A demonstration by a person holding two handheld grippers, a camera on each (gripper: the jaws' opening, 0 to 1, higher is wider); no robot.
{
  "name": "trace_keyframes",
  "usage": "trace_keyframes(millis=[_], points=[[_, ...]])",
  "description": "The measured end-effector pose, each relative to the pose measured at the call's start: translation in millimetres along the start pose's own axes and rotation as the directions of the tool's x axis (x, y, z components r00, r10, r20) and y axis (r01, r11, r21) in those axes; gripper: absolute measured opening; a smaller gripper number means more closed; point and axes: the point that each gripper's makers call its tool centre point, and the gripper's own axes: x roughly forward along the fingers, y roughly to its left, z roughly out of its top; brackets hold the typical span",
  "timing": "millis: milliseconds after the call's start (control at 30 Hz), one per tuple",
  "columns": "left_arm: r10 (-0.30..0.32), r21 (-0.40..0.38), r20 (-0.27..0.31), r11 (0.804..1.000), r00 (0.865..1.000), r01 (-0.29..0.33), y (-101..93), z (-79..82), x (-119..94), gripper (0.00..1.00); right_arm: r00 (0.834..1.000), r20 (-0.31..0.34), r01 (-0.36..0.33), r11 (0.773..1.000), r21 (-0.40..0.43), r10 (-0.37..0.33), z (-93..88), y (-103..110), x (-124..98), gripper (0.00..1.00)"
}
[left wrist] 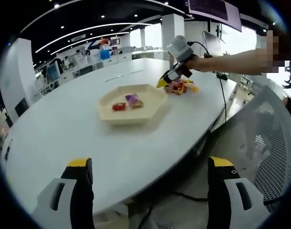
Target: Place the target food into the container with the food tongs after gripping and lifting it, then release it inside without dropping or visibly crushing the food.
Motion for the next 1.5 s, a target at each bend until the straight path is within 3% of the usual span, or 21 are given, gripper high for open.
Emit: trace_keyframes(millis=[167,400,867,967,1033,1233,1500], points=[[0.017,0.023,-0.014,1.0,1.0,-0.017,3.6,-2.2,-0.1,0.96,0.999,0.014,0.035,0.999,0.017,-0.035,0.4,-6.9,-0.5,0.2],[0.017,0.022,-0.002,1.0,1.0,-0.017,3.4,0.8,-0.1,0.97,0.999,0.031,0.033,0.997,0.073,-0.035,5.1,-13.1,-7.7,0.2],[0.02,0.023,0.016,1.0,1.0,-0.02,3.5,3.8,-0.6,0.99,0.993,0.093,0.061,0.993,0.101,-0.071,47.8,-20.9,-49.2,0.2],[0.017,0.022,0.015,1.0,1.0,-0.018,2.6,3.9,-0.6,0.97,0.992,0.102,0.066,0.992,0.104,-0.077,55.3,-23.5,-55.5,0.2],[0.034,0.066,0.011,0.997,0.999,-0.035,3.7,4.1,-1.4,0.94,0.991,0.115,0.059,0.991,0.117,-0.072,62.0,-23.5,-60.9,0.21],[0.03,0.056,0.022,0.998,0.999,-0.031,3.9,6.4,-1.7,0.94,0.987,0.131,0.078,0.991,0.113,-0.093,79.5,-26.0,-73.2,0.2],[0.023,0.035,0.033,0.999,0.999,-0.024,3.0,7.9,-2.4,0.98,0.985,0.158,0.059,0.994,0.087,-0.072,108.0,-6.9,-70.5,0.2]])
